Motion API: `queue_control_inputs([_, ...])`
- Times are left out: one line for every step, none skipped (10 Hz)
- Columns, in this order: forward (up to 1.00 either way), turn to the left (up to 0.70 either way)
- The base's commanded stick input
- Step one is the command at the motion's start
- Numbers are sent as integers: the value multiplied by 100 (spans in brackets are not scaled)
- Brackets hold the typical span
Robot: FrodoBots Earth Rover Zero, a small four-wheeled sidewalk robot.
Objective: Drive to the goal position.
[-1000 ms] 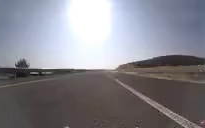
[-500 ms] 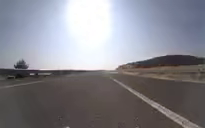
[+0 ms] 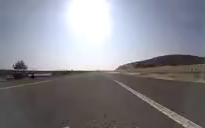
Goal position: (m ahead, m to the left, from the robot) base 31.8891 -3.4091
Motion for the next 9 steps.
queue_control_inputs([100,-36])
queue_control_inputs([100,0])
queue_control_inputs([100,0])
queue_control_inputs([100,0])
queue_control_inputs([100,0])
queue_control_inputs([100,12])
queue_control_inputs([100,38])
queue_control_inputs([100,39])
queue_control_inputs([100,27])
